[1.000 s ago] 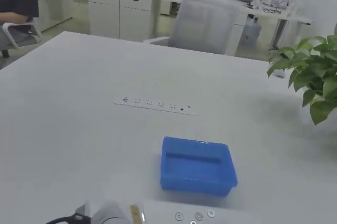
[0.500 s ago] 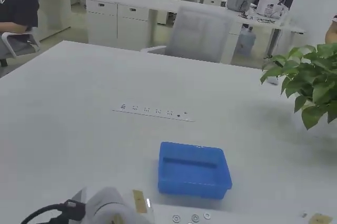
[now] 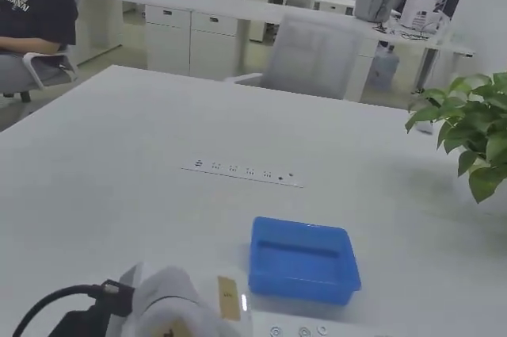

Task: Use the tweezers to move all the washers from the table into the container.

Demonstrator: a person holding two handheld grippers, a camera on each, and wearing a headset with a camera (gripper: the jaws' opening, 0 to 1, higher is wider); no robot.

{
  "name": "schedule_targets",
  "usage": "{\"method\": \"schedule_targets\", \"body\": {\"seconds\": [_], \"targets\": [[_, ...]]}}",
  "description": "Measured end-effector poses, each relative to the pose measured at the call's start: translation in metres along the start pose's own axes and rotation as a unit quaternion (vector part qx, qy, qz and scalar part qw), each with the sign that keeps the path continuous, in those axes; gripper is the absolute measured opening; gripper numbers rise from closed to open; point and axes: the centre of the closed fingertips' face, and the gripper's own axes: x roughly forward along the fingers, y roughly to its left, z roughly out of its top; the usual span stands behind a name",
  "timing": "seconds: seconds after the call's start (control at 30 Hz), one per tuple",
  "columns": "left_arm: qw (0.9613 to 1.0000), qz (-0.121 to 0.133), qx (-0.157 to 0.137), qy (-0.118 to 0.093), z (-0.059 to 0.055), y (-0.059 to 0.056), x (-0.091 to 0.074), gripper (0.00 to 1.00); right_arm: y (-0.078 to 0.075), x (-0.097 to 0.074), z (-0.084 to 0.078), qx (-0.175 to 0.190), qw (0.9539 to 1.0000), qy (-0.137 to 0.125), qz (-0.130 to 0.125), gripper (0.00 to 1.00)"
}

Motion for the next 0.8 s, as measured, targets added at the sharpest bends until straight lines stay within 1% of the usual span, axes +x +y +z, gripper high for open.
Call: {"method": "schedule_targets", "body": {"seconds": [0.1, 0.13, 0.17, 0.23, 0.27, 0.3, 0.37, 0.43, 0.5, 0.53, 0.6, 0.63, 0.67, 0.7, 0.73, 0.77, 0.8], "targets": [[0.9999, -0.008, 0.012, 0.002, 0.0, -0.004, -0.001, 0.0, 0.004, 0.004, 0.005, -0.016, 0.9997, -0.002, 0.02, 0.13], [0.9998, -0.009, 0.017, 0.003, 0.0, -0.005, -0.001, 0.0, 0.006, 0.005, 0.005, -0.032, 0.9992, -0.001, 0.026, 0.11], [0.9996, -0.009, 0.025, 0.003, 0.001, -0.006, 0.0, 0.0, 0.006, 0.005, 0.004, -0.039, 0.9989, 0.003, 0.027, 0.09], [0.9995, -0.01, 0.029, 0.005, 0.002, -0.007, 0.003, 0.0, 0.009, 0.006, 0.003, -0.048, 0.9982, 0.008, 0.033, 0.06], [0.9996, -0.011, 0.027, 0.002, 0.002, -0.008, 0.003, 0.0, 0.009, 0.007, 0.004, -0.053, 0.9982, 0.003, 0.029, 0.06], [0.9996, -0.011, 0.025, -0.001, 0.003, -0.009, 0.003, 0.0, 0.01, 0.006, 0.003, -0.06, 0.9978, 0.009, 0.028, 0.06], [0.9997, -0.008, 0.02, -0.007, 0.004, -0.01, 0.004, 0.0, 0.01, 0.005, 0.002, -0.061, 0.9979, 0.009, 0.022, 0.06], [0.9997, -0.011, 0.015, -0.013, 0.004, -0.013, 0.005, 0.0, 0.01, 0.005, 0.0, -0.063, 0.9978, 0.009, 0.016, 0.06], [0.9996, -0.016, 0.013, -0.018, 0.005, -0.018, 0.007, 0.0, 0.01, 0.006, 0.0, -0.075, 0.9971, 0.008, 0.008, 0.08], [0.9996, -0.017, 0.013, -0.019, 0.005, -0.021, 0.007, 0.0, 0.01, 0.006, 0.002, -0.087, 0.9962, 0.004, 0.005, 0.1], [0.9995, -0.015, 0.018, -0.021, 0.005, -0.023, 0.008, 0.0, 0.012, 0.006, 0.004, -0.094, 0.9956, 0.005, 0.009, 0.08], [0.9995, -0.011, 0.02, -0.022, 0.006, -0.022, 0.008, 0.0, 0.014, 0.007, 0.002, -0.097, 0.9952, 0.009, 0.014, 0.05], [0.9996, -0.01, 0.018, -0.022, 0.005, -0.022, 0.007, 0.0, 0.012, 0.008, 0.002, -0.107, 0.9942, 0.011, 0.004, 0.05], [0.9996, -0.003, 0.014, -0.025, 0.005, -0.02, 0.007, 0.0, 0.014, 0.008, 0.001, -0.121, 0.9925, 0.011, 0.01, 0.04], [0.9995, 0.01, -0.002, -0.03, 0.005, -0.018, 0.006, 0.0, 0.012, 0.008, 0.002, -0.116, 0.9932, 0.01, 0.007, 0.04], [0.9994, 0.013, -0.013, -0.03, 0.004, -0.018, 0.005, 0.0, 0.012, 0.008, 0.002, -0.113, 0.9935, 0.011, 0.007, 0.04], [0.9986, 0.029, -0.037, -0.024, -0.001, -0.017, 0.005, 0.0, 0.012, 0.008, 0.002, -0.109, 0.9939, 0.013, 0.008, 0.03]]}}
